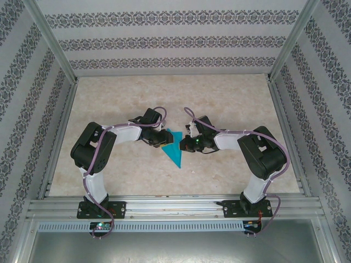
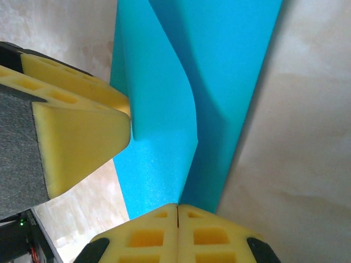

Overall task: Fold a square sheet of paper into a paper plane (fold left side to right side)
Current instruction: Fourth fold the wing at the center of the table.

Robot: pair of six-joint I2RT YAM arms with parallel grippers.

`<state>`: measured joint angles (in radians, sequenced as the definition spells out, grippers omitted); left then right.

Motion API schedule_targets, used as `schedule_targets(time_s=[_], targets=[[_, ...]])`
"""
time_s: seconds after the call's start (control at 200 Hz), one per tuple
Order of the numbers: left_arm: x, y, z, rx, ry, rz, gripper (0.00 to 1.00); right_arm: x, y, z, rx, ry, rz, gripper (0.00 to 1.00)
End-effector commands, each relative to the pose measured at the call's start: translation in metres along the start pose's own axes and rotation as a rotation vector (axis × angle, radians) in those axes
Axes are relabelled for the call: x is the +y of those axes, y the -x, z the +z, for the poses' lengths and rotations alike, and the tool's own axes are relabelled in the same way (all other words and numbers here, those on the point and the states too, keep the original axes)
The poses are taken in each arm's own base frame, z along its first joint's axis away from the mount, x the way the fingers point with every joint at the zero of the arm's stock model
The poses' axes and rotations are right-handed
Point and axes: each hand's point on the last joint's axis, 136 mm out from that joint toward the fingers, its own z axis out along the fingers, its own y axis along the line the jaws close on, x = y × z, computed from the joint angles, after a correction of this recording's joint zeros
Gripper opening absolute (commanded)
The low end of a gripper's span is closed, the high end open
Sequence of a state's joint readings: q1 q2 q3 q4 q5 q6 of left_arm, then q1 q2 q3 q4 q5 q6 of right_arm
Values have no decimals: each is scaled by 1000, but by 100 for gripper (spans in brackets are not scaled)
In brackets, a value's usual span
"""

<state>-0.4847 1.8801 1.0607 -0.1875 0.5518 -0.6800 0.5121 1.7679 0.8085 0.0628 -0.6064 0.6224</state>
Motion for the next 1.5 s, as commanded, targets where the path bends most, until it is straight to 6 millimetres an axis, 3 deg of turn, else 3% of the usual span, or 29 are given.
schedule_targets(time_s=[0.0, 0.644, 0.969, 1.154, 1.499], targets=[[20, -17, 7, 46, 98, -7, 40, -7, -1, -5, -5, -31, -1, 0], [20, -17, 8, 46, 94, -8, 40, -11, 2, 3, 2, -54, -10, 0], [16, -17, 8, 46, 74, -6, 42, -26, -7, 13, 30, -99, 16, 0], [-2, -14, 2, 28, 18, 8, 48, -39, -15, 14, 51, -159, 44, 0], [-37, 1, -33, -71, -58, 58, 58, -52, -24, 19, 82, -200, 73, 0]])
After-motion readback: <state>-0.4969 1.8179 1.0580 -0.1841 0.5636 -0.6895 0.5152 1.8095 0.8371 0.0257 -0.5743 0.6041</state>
